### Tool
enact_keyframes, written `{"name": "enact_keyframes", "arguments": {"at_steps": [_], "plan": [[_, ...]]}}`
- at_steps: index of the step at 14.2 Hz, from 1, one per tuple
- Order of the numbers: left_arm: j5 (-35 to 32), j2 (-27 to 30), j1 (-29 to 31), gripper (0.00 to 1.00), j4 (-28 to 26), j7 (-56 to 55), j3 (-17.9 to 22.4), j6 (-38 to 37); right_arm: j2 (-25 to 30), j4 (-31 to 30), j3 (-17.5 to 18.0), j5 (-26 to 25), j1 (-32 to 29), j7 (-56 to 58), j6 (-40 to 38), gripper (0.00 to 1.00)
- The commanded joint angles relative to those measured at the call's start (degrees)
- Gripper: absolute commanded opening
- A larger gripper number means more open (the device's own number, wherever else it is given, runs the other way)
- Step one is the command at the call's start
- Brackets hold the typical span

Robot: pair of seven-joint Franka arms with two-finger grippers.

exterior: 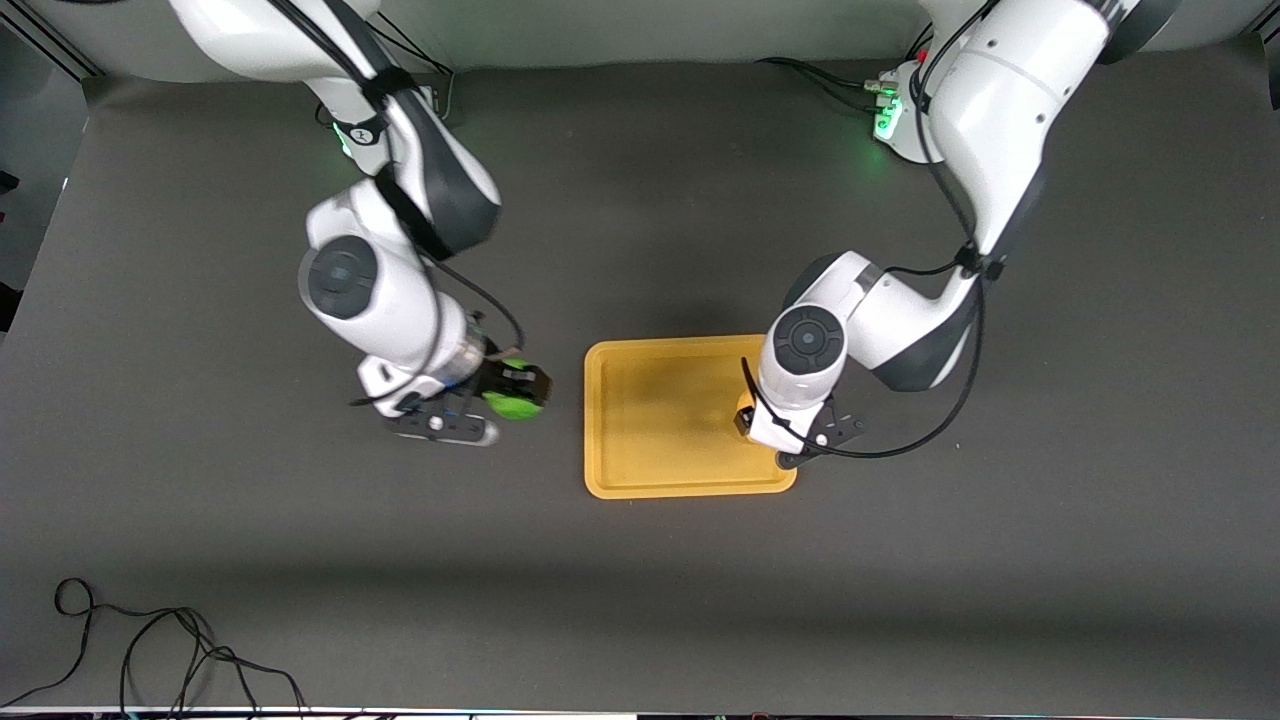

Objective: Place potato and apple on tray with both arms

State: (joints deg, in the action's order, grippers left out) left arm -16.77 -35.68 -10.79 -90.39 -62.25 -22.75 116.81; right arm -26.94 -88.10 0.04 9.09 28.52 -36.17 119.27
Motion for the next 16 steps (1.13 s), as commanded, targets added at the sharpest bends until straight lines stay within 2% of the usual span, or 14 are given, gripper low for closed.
{"name": "enact_keyframes", "arguments": {"at_steps": [1, 3, 6, 9, 13, 16], "plan": [[5.0, 5.5, 3.6, 1.0, 1.2, 13.1, -0.2, -7.5, -11.9, 14.3, -0.7, 0.8, 4.2, -3.4, -0.9, 0.43], [7.5, 9.8, 5.9, 1.0, 1.1, 22.0, 0.9, -12.0, -19.4, 22.2, -0.6, 0.5, 6.4, -3.4, -0.9, 0.43], [11.0, 15.9, 6.1, 1.0, 0.3, 35.5, 8.6, -16.8, -26.6, 27.2, -0.8, 0.3, 10.5, -4.0, 1.8, 0.43], [12.0, 21.2, 5.7, 1.0, -0.9, 44.7, 15.3, -18.1, -29.6, 27.5, -1.0, 0.2, 13.4, -7.4, 8.2, 0.43], [14.0, 28.7, 5.6, 1.0, -5.0, 56.6, 21.9, -18.3, -31.0, 26.9, -1.2, -4.1, 15.6, -10.4, 8.4, 0.43], [14.1, 34.4, 4.0, 1.0, -8.7, 59.7, 26.2, -18.3, -31.2, 26.6, -1.2, -6.1, 15.5, -10.2, 8.2, 0.43]]}}
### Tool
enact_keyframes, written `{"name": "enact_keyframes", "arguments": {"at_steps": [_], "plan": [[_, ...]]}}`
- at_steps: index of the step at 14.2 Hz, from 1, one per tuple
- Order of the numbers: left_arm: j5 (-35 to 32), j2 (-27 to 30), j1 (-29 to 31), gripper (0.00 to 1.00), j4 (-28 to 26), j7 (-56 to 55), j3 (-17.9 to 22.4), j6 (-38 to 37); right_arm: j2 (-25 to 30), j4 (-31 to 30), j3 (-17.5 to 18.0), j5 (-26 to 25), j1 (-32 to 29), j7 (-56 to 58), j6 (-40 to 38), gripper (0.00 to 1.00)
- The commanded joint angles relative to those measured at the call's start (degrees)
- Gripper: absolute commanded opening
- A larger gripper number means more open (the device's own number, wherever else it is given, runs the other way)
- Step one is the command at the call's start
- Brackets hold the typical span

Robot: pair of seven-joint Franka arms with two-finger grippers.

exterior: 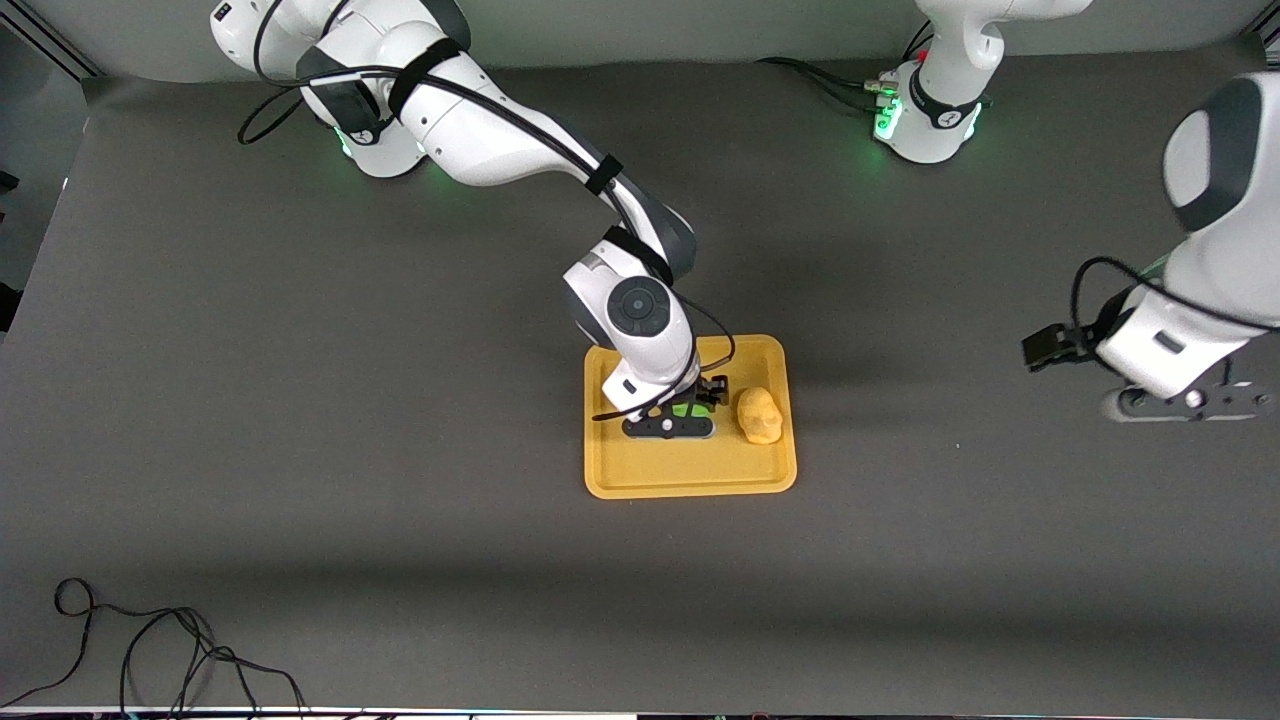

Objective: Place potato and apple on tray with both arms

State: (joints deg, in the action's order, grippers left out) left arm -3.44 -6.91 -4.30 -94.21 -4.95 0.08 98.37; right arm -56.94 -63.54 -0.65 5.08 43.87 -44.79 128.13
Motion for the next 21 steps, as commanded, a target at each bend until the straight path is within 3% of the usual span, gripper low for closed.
{"name": "enact_keyframes", "arguments": {"at_steps": [1, 9, 11, 15, 21], "plan": [[0.8, 7.0, -3.9, 1.0, -5.0, 2.5, 5.6, -0.8, -1.2, 2.0, -0.5, -2.7, -0.1, -1.4, -0.9, 0.43], [0.7, 12.4, -3.7, 1.0, -5.4, 2.8, 6.4, -4.9, -2.7, 2.0, -0.4, -3.1, -0.2, -2.1, -0.5, 0.47], [0.8, 13.1, -3.7, 1.0, -5.9, 3.6, 6.4, -5.1, -2.6, 2.0, -0.4, -2.9, -0.2, -2.1, -0.5, 0.6], [0.8, 13.2, -3.7, 1.0, -5.8, 4.0, 6.9, -5.0, -2.4, 2.0, -0.4, -3.1, -0.3, -2.0, -0.6, 1.0], [1.1, 13.4, -2.7, 1.0, -6.0, 6.0, 7.6, -4.9, 1.7, 2.0, -0.5, -2.4, -2.6, -1.4, -2.6, 1.0]]}}
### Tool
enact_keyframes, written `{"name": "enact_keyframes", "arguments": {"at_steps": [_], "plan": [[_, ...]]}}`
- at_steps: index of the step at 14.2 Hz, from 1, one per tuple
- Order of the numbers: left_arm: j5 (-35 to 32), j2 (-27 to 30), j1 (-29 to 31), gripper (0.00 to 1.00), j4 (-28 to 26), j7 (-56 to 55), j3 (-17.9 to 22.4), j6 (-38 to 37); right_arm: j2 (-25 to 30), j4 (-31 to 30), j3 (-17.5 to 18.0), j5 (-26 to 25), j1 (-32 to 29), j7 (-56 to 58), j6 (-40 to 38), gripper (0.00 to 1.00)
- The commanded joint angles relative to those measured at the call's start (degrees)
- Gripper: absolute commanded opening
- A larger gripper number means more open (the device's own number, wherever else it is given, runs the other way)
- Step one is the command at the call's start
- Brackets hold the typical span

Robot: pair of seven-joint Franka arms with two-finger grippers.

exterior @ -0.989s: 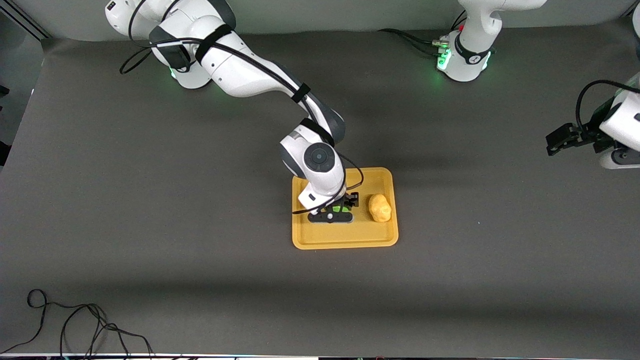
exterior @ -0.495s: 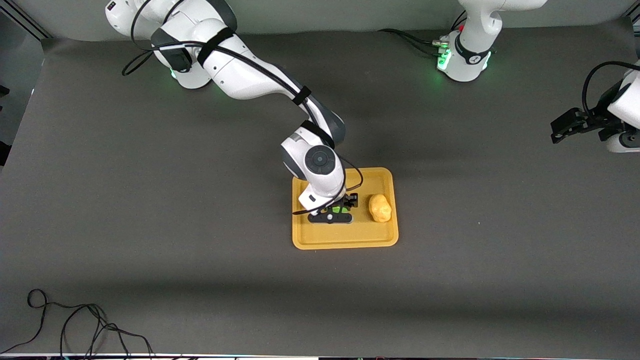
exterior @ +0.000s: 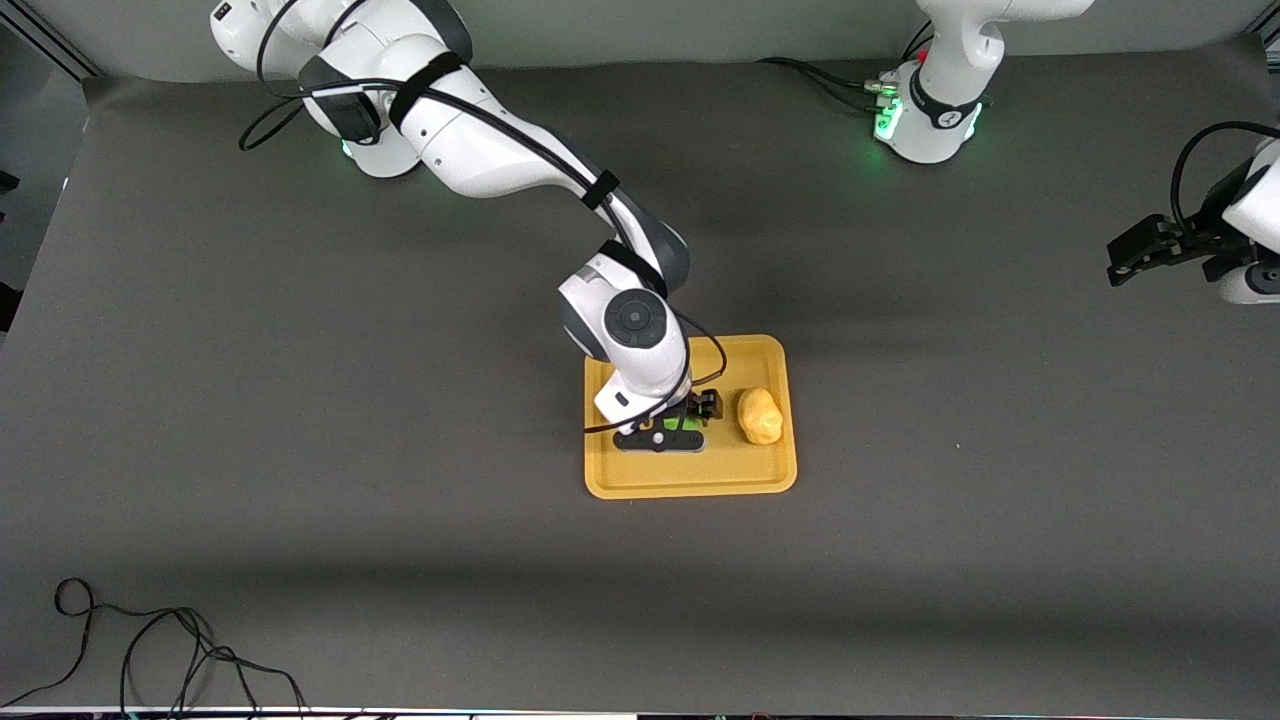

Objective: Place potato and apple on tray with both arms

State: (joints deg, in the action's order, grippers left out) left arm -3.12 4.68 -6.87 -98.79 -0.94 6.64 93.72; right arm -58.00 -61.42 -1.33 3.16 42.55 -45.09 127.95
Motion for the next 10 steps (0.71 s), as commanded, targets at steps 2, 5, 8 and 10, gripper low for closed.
{"name": "enact_keyframes", "arguments": {"at_steps": [2, 5, 8, 10], "plan": [[0.8, 1.8, -0.2, 1.0, -1.4, 2.0, 1.2, -0.4, 6.6, -0.2, 0.2, -0.4, -3.2, -1.0, -6.7, 1.0], [0.9, 1.8, -0.3, 1.0, -1.8, 2.0, 1.2, -0.1, 17.4, -5.7, 0.0, -0.6, -6.3, -0.3, -12.4, 1.0], [0.9, 1.7, -0.3, 1.0, -1.9, 2.0, 1.3, 0.1, 27.3, -13.6, 0.0, -0.4, -12.5, 7.3, -15.2, 1.0], [0.9, 1.7, -0.3, 1.0, -2.2, 2.0, 1.3, 0.3, 32.1, -17.1, 0.0, -0.4, -16.4, 10.9, -18.1, 1.0]]}}
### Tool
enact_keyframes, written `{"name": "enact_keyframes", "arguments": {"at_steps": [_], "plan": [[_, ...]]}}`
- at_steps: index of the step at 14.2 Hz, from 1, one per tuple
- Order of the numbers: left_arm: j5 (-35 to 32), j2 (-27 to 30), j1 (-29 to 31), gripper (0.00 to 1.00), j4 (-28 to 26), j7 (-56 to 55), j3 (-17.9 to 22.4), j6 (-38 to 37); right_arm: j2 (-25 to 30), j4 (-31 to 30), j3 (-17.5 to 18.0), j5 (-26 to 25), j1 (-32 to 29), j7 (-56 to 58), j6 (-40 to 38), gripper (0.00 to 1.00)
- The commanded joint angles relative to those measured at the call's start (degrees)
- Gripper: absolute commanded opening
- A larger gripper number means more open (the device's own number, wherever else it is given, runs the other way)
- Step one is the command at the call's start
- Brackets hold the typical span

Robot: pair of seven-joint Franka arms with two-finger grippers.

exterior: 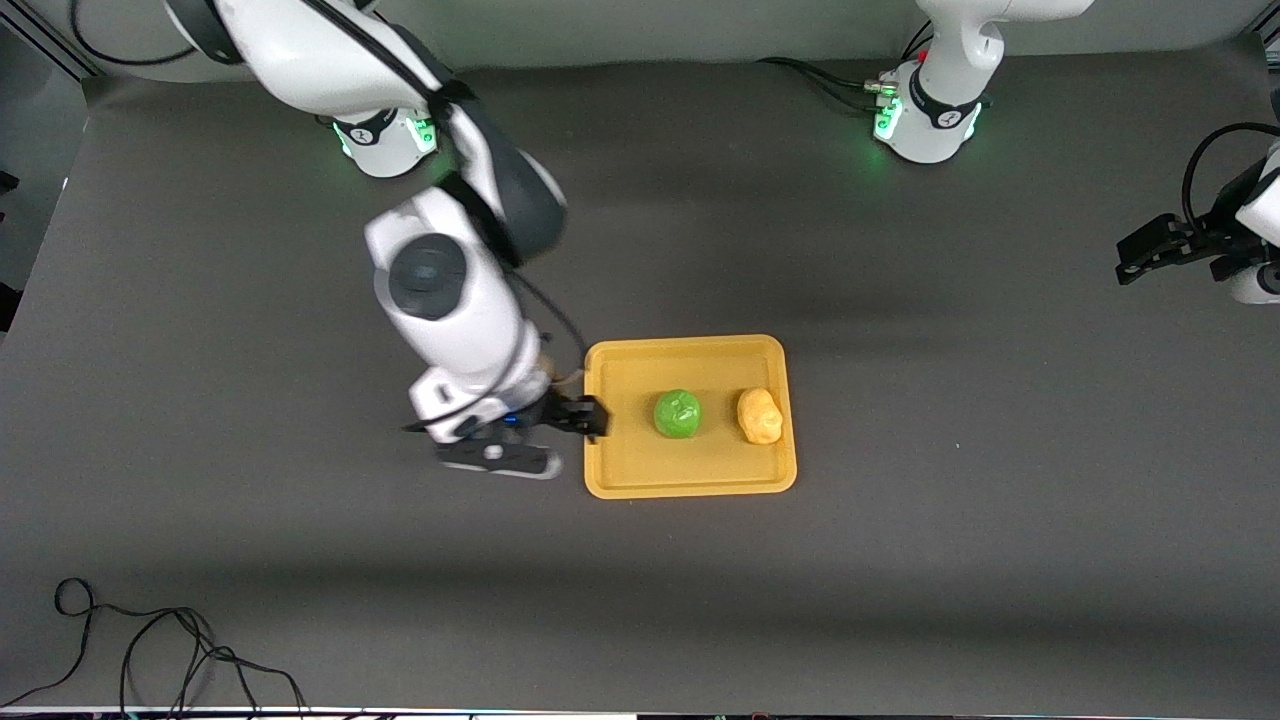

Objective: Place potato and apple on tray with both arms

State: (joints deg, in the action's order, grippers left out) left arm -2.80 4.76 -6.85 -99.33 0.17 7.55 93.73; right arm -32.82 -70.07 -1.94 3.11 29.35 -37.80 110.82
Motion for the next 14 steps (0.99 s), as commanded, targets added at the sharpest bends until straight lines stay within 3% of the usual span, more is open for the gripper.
{"name": "enact_keyframes", "arguments": {"at_steps": [1, 6, 9, 13, 14], "plan": [[0.5, 1.7, -0.3, 1.0, -1.7, 0.9, 0.4, 0.3, 8.7, -8.9, 0.6, -0.3, -4.6, 4.1, -2.8, 1.0], [0.5, 1.7, -0.4, 1.0, -1.7, 0.9, 0.3, 0.3, 19.1, -12.4, -0.5, -0.6, -10.7, 10.6, -10.9, 1.0], [0.5, 1.7, -0.4, 1.0, -2.0, 0.9, 0.3, 0.4, 25.2, -14.3, -0.2, -3.3, -14.7, 12.3, -16.8, 1.0], [0.5, 2.0, -0.4, 1.0, -2.4, 0.9, 0.2, 0.4, 30.1, -14.4, 4.9, -3.3, -27.8, 27.3, -23.4, 1.0], [0.5, 2.1, -0.4, 1.0, -2.5, 0.9, 0.2, 0.4, 31.7, -14.6, 9.1, -3.3, -33.1, 27.5, -25.0, 1.0]]}}
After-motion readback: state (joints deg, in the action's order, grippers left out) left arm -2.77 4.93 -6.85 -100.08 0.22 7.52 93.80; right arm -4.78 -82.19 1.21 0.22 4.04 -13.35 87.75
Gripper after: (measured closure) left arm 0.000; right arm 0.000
